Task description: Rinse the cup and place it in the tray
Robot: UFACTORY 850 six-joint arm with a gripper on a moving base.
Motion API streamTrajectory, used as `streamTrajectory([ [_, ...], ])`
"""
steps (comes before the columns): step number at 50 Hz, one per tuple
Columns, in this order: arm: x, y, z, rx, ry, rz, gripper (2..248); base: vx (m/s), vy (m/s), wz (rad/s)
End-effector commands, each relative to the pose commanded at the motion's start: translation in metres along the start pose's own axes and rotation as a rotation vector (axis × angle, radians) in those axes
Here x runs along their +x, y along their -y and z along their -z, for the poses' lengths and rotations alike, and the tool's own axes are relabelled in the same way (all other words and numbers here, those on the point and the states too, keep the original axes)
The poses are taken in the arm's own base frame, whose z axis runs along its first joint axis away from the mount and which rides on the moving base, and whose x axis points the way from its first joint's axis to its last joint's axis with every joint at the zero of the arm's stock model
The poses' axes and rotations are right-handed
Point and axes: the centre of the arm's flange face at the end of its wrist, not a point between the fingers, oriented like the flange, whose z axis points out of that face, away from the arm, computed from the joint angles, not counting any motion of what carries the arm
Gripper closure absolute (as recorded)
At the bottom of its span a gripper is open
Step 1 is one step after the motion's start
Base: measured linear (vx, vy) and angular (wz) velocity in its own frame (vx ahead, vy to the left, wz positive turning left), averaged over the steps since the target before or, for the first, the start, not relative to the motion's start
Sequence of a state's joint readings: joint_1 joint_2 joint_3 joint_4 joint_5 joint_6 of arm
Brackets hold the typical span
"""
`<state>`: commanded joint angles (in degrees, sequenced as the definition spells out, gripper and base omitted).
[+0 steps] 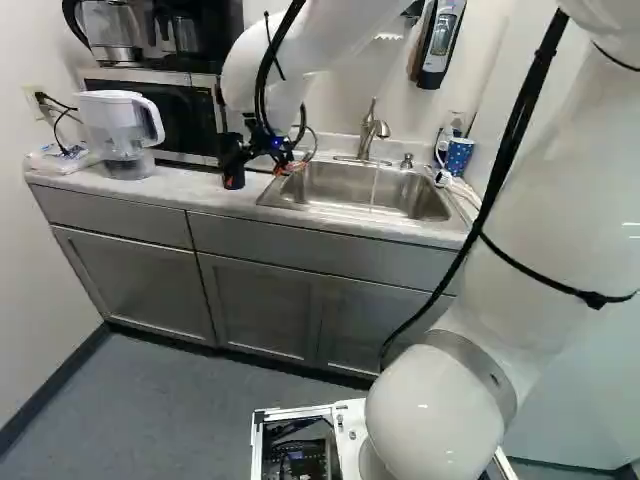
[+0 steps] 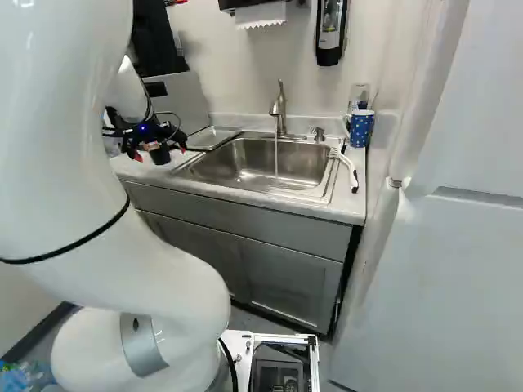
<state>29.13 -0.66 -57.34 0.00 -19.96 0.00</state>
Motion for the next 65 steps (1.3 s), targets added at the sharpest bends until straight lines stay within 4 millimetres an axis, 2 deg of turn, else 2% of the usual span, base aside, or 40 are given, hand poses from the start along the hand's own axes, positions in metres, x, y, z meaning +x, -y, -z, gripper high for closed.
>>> streamTrajectory([
  [14,-0.001,0.011,-0.014,0.014,-0.054,0.018,3,0.000,0.000,0.000],
  [65,-0.001,0.013,-0.058,0.018,-0.326,0.018,3,0.000,0.000,0.000],
])
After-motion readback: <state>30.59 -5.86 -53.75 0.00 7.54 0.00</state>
